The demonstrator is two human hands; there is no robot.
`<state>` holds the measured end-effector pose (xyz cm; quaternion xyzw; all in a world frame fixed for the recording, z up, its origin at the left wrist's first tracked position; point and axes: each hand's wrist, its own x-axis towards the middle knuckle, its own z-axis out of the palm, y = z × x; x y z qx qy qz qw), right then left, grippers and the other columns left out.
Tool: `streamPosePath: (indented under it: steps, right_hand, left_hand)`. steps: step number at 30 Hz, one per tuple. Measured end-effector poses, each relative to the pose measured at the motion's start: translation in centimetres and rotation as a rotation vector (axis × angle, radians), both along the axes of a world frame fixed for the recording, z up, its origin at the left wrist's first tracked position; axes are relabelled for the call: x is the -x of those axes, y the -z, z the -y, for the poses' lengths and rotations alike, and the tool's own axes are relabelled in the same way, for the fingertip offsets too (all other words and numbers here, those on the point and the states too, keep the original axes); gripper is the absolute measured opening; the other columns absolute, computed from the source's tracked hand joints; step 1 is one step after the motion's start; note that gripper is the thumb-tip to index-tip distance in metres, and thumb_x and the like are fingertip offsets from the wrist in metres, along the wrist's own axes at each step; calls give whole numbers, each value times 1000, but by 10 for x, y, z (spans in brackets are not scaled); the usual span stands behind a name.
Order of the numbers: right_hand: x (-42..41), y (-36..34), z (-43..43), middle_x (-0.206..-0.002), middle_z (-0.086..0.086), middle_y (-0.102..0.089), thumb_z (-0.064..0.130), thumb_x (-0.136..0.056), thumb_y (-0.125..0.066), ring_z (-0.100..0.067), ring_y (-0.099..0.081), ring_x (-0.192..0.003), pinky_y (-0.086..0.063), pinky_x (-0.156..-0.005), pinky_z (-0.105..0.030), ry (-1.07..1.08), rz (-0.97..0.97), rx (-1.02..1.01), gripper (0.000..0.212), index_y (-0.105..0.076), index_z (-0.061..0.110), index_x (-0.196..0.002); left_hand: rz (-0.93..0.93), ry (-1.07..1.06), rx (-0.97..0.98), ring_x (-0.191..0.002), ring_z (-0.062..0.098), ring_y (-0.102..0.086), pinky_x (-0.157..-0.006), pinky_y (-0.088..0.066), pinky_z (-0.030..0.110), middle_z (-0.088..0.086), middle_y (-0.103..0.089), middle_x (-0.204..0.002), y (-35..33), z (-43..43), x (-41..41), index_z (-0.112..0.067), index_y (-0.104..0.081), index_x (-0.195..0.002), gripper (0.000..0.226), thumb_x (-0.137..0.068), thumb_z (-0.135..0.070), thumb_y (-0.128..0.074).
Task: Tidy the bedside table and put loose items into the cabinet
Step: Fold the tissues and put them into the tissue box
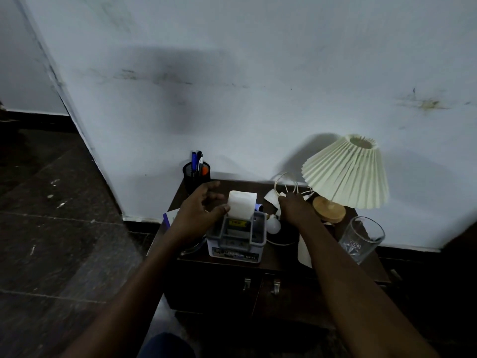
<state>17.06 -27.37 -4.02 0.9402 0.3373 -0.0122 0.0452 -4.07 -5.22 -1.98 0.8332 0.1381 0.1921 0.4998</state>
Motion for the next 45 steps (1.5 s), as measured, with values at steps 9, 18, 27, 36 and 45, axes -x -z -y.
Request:
streamPosePath:
  steps: [9, 18, 27, 36, 45]
  right_hand:
    - [3, -4, -4, -129, -15, -64, 31, -97, -63, -35, -58, -125, -54, -96, -42, 8, 30, 6, 32, -64, 10, -121]
    - [-1, -21, -14, -113, -18, -70, 6, -94, -62, -32, -65, -108, -49, -87, -39, 154, -120, -646, 22, -66, -1, -114]
    - [43, -59, -12, -80, -9, -70, 3, -96, -64, -20, -62, -59, -49, -55, -30, 357, -1273, -1627, 9, -67, 11, -94]
    - [133, -49, 40, -118, -20, -75, 15, -85, -65, -35, -75, -95, -62, -87, -48, 458, -1760, -1586, 42, -73, -1, -123]
    - [167, -27, 69, -122, -20, -71, 39, -94, -69, -35, -71, -97, -55, -85, -45, 382, -1756, -1651, 49, -67, 13, -136]
  left_hand:
    - [74, -88, 37, -111, -2, -68, -102, -50, 40, -23, -75, -110, 0, 11, 32, -41, -58, -132, 47, -89, -43, -77]
    - [158, -134, 86, -103, 1, -71, -86, -52, 15, -14, -77, -104, -15, 27, 38, -31, -65, -125, 36, -93, -20, -77]
    - [340, -294, 279, -95, 5, -73, -73, -59, 21, -9, -76, -101, -41, 67, 22, -33, -71, -103, 15, -97, -19, -70]
    - [115, -199, 556, -87, 14, -77, -73, -63, 35, -4, -80, -93, -33, 134, 9, -19, -78, -101, 25, -96, -42, -70]
    - [65, -209, 691, -87, 25, -77, -62, -62, 39, 4, -80, -94, -17, 162, 20, -15, -76, -97, 5, -93, -18, -77]
